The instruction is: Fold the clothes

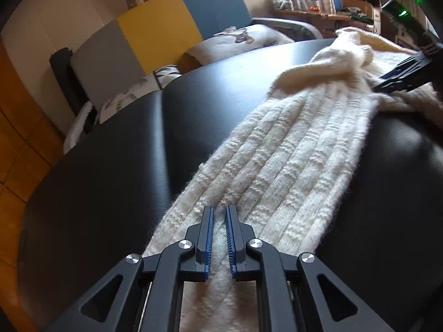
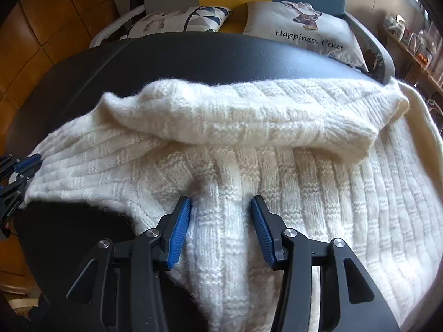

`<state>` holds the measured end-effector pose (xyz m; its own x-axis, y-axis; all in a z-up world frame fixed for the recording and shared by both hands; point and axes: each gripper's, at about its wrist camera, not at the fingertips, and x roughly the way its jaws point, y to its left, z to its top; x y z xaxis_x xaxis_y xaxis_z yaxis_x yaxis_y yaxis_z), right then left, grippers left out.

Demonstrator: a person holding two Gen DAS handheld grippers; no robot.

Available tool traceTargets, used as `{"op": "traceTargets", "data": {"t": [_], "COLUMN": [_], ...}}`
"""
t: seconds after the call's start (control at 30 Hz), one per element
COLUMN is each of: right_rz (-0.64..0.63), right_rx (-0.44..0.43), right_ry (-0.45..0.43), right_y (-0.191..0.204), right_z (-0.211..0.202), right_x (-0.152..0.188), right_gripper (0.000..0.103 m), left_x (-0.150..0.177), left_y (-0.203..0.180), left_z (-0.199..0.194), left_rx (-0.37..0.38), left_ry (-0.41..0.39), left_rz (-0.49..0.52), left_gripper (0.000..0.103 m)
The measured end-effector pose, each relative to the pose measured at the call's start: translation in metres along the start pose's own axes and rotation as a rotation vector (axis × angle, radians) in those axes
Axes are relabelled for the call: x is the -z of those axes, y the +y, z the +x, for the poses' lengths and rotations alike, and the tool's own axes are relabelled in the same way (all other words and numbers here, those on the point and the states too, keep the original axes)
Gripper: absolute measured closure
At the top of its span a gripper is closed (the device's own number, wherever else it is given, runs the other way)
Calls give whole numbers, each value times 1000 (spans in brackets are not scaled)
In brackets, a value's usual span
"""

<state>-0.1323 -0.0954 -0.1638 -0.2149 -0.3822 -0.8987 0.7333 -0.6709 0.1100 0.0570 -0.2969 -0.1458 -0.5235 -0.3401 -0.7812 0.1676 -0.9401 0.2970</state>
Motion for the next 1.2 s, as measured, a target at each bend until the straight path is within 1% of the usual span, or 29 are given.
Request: {"op": "traceTargets", "data": {"t": [0.1,0.2,0.23,0.3,0.4,0.47,0.53,0.57,0.63,0.67,0.7,0.73,0.8,0.83,0.9,0.97,1.0,1.1,1.13,1.2], "right_rz": [21,35,38,38,-8,-25,-41,-69,-125,-139,-156,-194,-311,-360,-412,-438,-424,-324,-300,-271], "right_rx": [-38,-94,-105,-98,-37,-13,-11,-7,46,61,96,164,320,375,419,444,437,361,335,354], "right_ry": [15,18,7,-25,-47,-58,-64,-63,-49,-40,-27,-11,30,54,71,60,44,-5,-6,16], "right_y": [8,17,18,15,11,8,8,14,27,32,35,39,46,49,54,57,55,45,41,31], "right_z": [-3,-17,-24,-40,-57,-65,-70,-74,-77,-77,-74,-71,-60,-55,-54,-60,-66,-85,-87,-81], "right_x": [4,12,14,16,13,7,0,-1,-2,-3,-3,-1,3,3,-3,-11,-15,-26,-25,-21], "right_gripper": [52,51,51,51,51,51,51,51,51,51,51,51,51,51,51,51,51,51,51,51], "left_x": [4,13,14,17,21,24,25,26,29,29,29,29,30,31,31,31,30,31,32,36], "left_y": [10,29,29,27,25,24,30,34,41,42,43,43,42,41,41,44,46,52,56,64], "left_z": [6,10,8,4,-2,-2,-1,0,1,1,1,2,2,2,2,1,0,-1,-3,-7], "left_rx": [-47,-52,-51,-50,-49,-58,-37,-22,5,11,15,15,10,10,13,21,25,13,28,61], "left_ry": [22,70,72,75,79,74,67,62,49,45,42,38,33,32,31,27,24,18,14,6], "left_rz": [5,-41,-39,-29,-16,-16,-53,-77,-130,-141,-150,-151,-147,-143,-143,-164,-181,-207,-230,-278], "left_gripper": [92,93,93,93,94,94,94,94,94,94,94,94,95,95,95,95,95,95,95,95]}}
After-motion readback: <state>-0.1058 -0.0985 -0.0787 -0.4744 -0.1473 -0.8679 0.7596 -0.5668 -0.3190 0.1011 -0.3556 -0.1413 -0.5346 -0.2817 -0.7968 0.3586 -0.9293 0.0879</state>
